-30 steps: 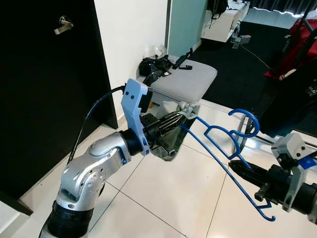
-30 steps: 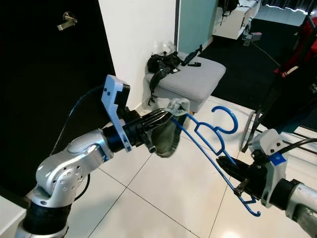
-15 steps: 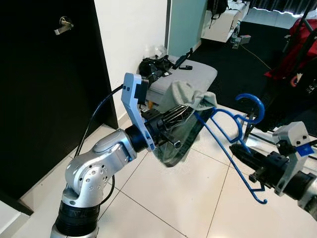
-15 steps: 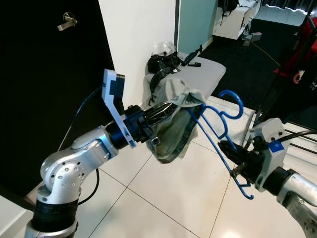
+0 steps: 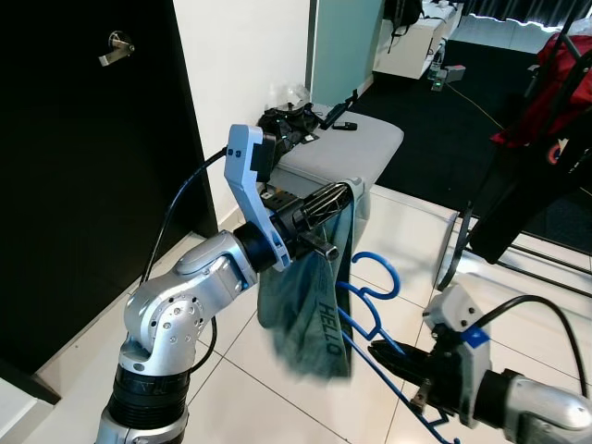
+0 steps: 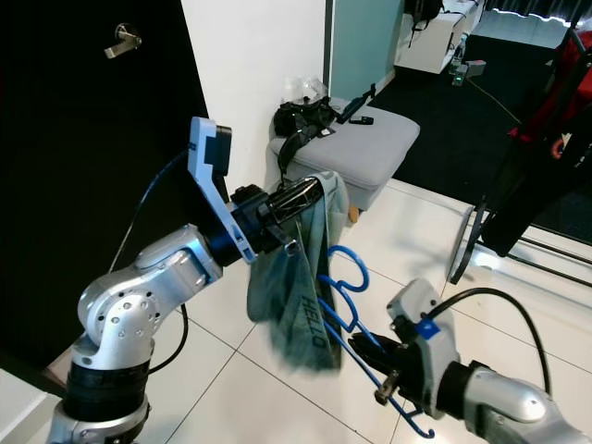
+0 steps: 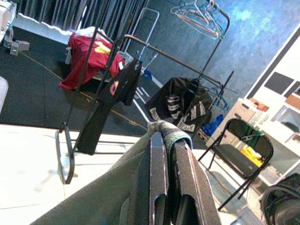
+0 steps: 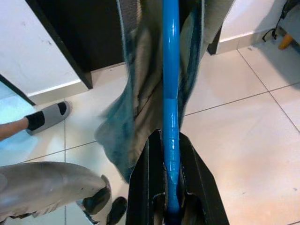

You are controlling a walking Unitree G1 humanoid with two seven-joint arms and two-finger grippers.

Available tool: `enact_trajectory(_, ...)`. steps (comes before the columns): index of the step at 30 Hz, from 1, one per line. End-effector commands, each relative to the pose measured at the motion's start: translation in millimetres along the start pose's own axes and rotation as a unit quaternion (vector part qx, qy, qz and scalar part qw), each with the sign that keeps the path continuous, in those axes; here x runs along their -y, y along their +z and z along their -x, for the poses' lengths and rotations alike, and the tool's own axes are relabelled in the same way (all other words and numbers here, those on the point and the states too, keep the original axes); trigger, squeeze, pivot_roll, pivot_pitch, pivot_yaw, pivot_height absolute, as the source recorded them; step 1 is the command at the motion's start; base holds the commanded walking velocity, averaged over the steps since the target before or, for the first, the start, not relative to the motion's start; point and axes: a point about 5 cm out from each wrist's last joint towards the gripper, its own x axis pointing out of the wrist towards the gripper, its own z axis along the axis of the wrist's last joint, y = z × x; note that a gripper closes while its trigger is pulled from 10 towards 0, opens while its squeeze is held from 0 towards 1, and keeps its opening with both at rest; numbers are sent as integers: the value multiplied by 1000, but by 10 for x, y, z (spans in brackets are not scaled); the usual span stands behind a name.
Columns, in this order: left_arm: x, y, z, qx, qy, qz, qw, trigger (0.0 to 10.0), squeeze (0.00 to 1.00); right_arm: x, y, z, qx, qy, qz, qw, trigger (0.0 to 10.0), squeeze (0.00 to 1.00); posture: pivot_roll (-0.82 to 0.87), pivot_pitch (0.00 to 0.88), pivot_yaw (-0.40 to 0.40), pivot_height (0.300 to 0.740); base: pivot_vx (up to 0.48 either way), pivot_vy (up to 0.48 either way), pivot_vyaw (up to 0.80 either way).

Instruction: Hang hanger

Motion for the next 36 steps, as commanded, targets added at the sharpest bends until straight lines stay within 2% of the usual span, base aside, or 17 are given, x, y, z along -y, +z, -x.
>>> enact_trajectory(1, 45, 11, -30, 4, -12, 13, 1000, 10000, 0, 28, 21, -60, 12, -25, 6, 1000, 10000, 0, -76, 99, 25, 740, 0, 0, 0)
enact_trajectory(6, 61, 13, -31, 6, -14, 19, 1000, 10000, 0, 135, 103, -109, 38, -72, 13, 997, 10000, 0, -72, 99, 23, 740, 0, 0, 0)
enact_trajectory(8, 64, 4, -25, 3, -13, 19, 1000, 10000, 0, 242, 193, -129, 64, -116, 19, 991, 10000, 0, -71, 100, 23, 740, 0, 0, 0)
enact_trajectory(11, 63, -41, -18, -14, -13, 8, 1000, 10000, 0, 303, 280, -133, 85, -142, 24, 986, 10000, 0, -71, 99, 22, 740, 0, 0, 0)
enact_trajectory(14, 63, -52, -16, -19, -13, 5, 1000, 10000, 0, 313, 298, -134, 89, -147, 25, 985, 10000, 0, -71, 99, 22, 740, 0, 0, 0)
enact_trajectory(17, 60, -128, -18, -42, -7, -16, 999, 10000, 0, 326, 381, -145, 107, -154, 27, 982, 10000, 0, -75, 99, 25, 740, 0, 0, 0)
enact_trajectory(19, 1, -162, -31, -53, 21, -41, 998, 10000, 0, 254, 413, -196, 109, -131, 35, 985, 10000, 0, -76, 100, 25, 740, 0, 0, 0)
enact_trajectory(20, 1, -162, -31, -53, 21, -41, 998, 10000, 0, 254, 413, -196, 109, -131, 35, 985, 10000, 0, -76, 100, 25, 740, 0, 0, 0)
enact_trajectory(21, -74, -143, -43, -49, 52, -53, 996, 10000, 0, 139, 376, -245, 95, -92, 42, 990, 10000, 0, -75, 101, 24, 740, 0, 0, 0)
enact_trajectory(26, -163, -97, -39, -37, 85, -56, 994, 10000, 0, 4, 306, -273, 74, -44, 48, 995, 10000, 0, -75, 101, 24, 740, 0, 0, 0)
enact_trajectory(28, -248, -43, -25, -22, 114, -51, 992, 10000, 0, -79, 268, -277, 66, -16, 47, 997, 10000, 0, -73, 100, 23, 740, 0, 0, 0)
enact_trajectory(33, -318, -18, -6, -18, 135, -55, 989, 10000, 0, -98, 291, -263, 75, -7, 45, 996, 10000, 0, -77, 97, 26, 740, 0, 0, 0)
enact_trajectory(36, -300, -45, -15, -23, 130, -61, 989, 10000, 0, -34, 350, -257, 91, -28, 45, 994, 10000, 0, -78, 93, 27, 740, 0, 0, 0)
